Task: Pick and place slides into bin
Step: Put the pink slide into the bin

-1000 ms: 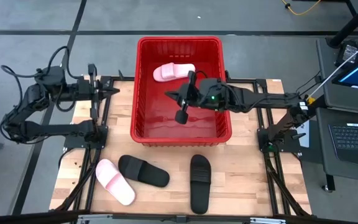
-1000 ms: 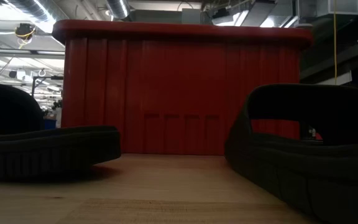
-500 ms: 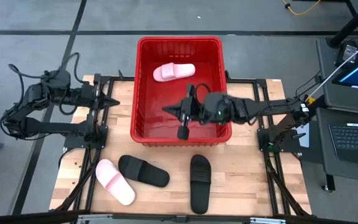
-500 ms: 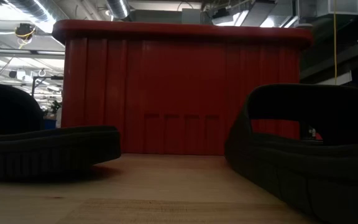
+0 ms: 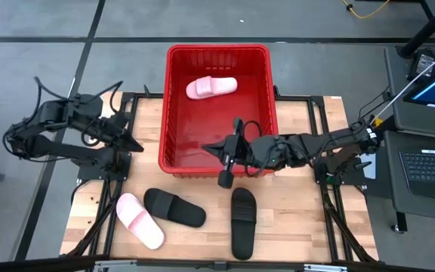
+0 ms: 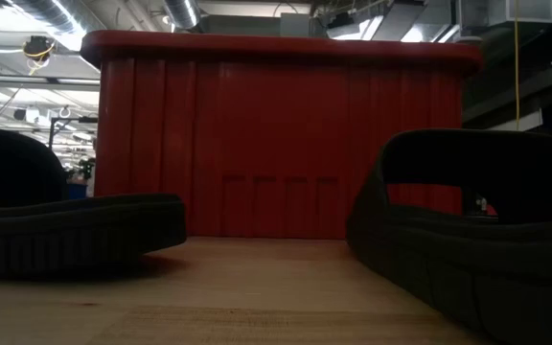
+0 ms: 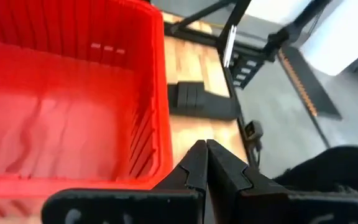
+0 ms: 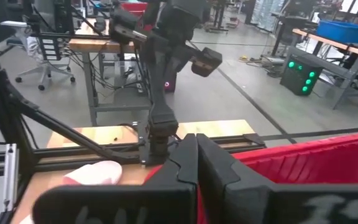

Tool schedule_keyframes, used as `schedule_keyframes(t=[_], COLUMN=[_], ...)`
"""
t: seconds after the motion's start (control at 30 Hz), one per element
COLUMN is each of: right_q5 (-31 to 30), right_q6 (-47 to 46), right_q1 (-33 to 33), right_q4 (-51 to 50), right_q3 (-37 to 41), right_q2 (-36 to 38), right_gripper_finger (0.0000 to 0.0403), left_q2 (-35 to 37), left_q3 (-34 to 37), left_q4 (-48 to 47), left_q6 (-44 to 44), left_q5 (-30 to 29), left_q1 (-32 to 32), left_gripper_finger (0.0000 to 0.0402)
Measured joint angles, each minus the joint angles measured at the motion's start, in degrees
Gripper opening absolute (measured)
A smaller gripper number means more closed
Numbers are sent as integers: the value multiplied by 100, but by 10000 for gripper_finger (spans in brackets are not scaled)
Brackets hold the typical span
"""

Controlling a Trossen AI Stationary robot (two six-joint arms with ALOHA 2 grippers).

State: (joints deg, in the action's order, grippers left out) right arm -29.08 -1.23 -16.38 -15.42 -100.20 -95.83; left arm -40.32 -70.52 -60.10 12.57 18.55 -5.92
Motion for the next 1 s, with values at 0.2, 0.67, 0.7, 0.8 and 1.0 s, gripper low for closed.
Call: schedule_keyframes(t=[0.2, 0.67, 0.7, 0.8, 1.0], right_q5=[2, 15, 16, 17, 17], right_q6=[290, 323, 325, 326, 289], right_q1=[0, 4, 4, 2, 2], right_q4=[-223, -982, -1007, -1063, -1280], right_q3=[-2, -2, -2, -2, -2], right_q2=[0, -4, -7, -7, -7], right_gripper_finger=[5, 5, 5, 5, 5], left_q2=[-166, 665, 723, 818, 829], left_q3=[447, 1593, 1706, 2068, 2516], left_q4=[1140, 1620, 1624, 1609, 1610], left_q6=[-108, 1301, 1484, 1961, 2685], left_q5=[-58, -1126, -1189, -1349, -1366], left_q1=[577, 1538, 1606, 1805, 2248], left_gripper_finger=[2, 2, 1, 1, 1])
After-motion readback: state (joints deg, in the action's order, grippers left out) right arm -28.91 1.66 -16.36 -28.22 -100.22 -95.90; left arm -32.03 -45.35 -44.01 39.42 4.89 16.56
